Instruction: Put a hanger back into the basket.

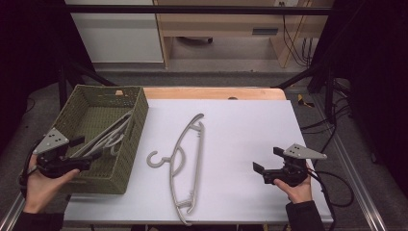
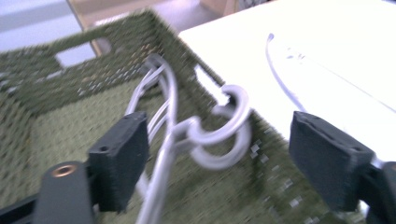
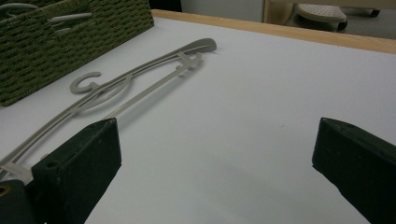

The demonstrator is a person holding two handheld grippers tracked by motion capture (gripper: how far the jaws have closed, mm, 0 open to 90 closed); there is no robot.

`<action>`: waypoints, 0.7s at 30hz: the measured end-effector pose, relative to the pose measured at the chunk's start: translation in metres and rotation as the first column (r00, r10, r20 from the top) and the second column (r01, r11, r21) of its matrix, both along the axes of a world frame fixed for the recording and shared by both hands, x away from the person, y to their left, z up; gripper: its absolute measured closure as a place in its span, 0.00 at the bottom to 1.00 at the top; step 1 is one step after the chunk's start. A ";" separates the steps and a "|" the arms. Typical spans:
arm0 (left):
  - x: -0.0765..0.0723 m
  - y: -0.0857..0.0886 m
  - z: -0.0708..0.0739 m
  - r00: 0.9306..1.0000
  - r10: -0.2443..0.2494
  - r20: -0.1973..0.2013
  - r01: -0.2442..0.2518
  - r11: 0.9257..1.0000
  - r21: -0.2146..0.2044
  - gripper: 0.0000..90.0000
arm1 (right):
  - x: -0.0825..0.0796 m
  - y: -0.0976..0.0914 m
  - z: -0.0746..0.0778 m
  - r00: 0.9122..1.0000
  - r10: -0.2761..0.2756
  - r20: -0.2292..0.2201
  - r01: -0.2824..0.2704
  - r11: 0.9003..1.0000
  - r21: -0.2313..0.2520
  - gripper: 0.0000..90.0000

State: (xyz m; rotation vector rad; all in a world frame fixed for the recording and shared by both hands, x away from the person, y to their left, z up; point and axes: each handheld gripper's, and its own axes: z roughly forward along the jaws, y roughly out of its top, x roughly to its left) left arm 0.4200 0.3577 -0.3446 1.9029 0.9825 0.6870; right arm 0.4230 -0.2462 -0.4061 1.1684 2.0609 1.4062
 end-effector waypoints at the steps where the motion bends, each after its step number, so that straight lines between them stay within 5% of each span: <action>1: 0.000 0.000 0.000 1.000 0.000 0.000 0.000 1.000 0.000 0.18 | 0.000 0.000 0.000 1.000 0.000 0.000 0.000 1.000 0.000 0.02; 9: -0.010 -0.040 -0.001 0.998 -0.047 0.031 0.050 0.993 -0.109 0.11 | 0.000 0.001 0.000 1.000 -0.004 0.001 0.004 1.000 0.010 0.02; 21: -0.021 -0.083 -0.018 0.995 -0.096 0.036 0.100 0.987 -0.122 0.08 | -0.002 -0.002 0.002 1.000 -0.007 0.024 0.007 1.000 0.015 0.01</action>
